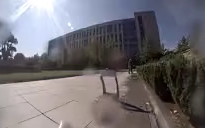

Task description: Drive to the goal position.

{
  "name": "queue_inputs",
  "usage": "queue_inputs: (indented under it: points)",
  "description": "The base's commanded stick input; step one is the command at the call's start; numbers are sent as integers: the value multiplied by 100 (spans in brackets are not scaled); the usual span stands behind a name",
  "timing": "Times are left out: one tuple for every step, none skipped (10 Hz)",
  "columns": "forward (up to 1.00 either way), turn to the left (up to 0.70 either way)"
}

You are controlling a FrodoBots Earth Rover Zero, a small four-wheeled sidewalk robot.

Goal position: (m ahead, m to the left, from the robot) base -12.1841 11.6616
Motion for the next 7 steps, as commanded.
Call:
queue_inputs:
  points:
    - [5,0]
    - [5,0]
    - [5,0]
    - [5,0]
    - [5,0]
    - [5,0]
    - [5,0]
